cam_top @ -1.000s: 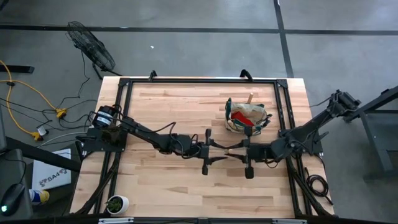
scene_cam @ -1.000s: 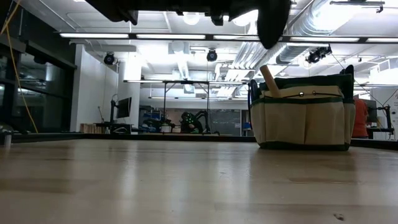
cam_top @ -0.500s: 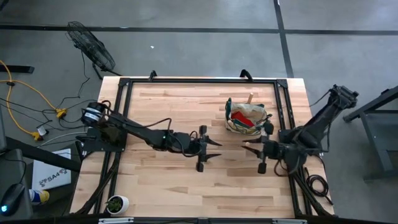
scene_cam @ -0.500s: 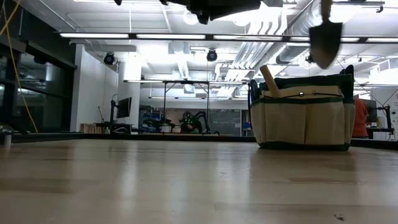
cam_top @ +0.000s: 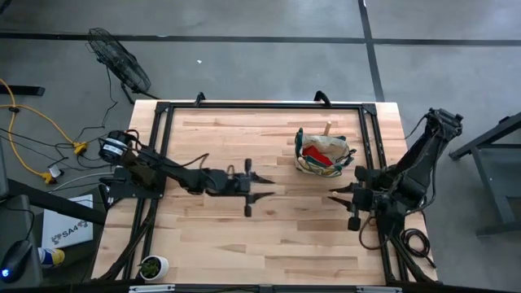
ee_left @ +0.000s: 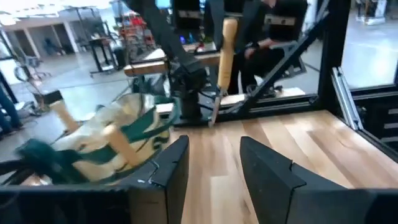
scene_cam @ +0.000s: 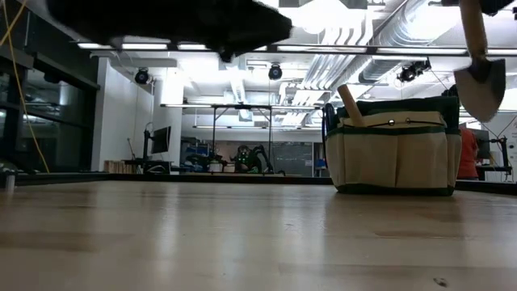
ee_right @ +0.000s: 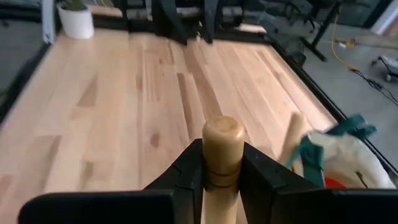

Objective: Pick & Place Garden tools in Gardening bag
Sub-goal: Put the trowel into the gardening bag

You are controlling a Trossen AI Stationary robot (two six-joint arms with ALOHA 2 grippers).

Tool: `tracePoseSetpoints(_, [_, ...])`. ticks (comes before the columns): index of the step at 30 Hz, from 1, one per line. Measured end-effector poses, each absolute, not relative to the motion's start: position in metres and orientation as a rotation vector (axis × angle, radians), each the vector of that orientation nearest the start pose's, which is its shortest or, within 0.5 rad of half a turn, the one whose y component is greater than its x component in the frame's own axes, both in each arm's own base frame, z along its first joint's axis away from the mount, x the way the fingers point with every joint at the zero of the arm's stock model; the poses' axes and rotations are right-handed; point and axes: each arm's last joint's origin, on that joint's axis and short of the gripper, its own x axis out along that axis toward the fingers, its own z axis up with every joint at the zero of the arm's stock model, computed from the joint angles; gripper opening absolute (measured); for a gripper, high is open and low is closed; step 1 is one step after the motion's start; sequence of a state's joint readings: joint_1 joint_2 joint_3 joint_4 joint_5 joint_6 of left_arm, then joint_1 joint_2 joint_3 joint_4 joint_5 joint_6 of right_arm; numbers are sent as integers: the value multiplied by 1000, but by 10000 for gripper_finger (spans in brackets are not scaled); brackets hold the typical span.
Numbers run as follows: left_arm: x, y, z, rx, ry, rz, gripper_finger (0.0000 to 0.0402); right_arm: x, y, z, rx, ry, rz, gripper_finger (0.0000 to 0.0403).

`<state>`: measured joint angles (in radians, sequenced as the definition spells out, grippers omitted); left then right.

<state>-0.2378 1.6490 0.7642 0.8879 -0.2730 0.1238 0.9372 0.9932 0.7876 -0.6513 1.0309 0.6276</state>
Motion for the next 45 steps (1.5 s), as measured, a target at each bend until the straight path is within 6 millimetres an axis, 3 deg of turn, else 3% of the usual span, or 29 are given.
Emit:
tracePoseSetpoints(10, [289, -57, 202, 72, -112, 44, 114, 118, 120, 268, -157, 467, -263, 62])
tracePoseSetpoints(27, [286, -58, 202, 103, -152, -9, 111, 119, 100, 281, -244, 493, -206, 62])
tracePoseSetpoints(32, [285, -45, 210, 96, -174, 16, 111, 127, 96, 284, -249, 512, -157, 62])
tracePoseSetpoints(38, [269, -24, 212, 43, -189, -10, 111, 134, 88, 287, -266, 528, -122, 62])
tracePoseSetpoints(45, [248, -20, 207, 15, -183, -24, 111, 144, 79, 292, -265, 529, -58, 61])
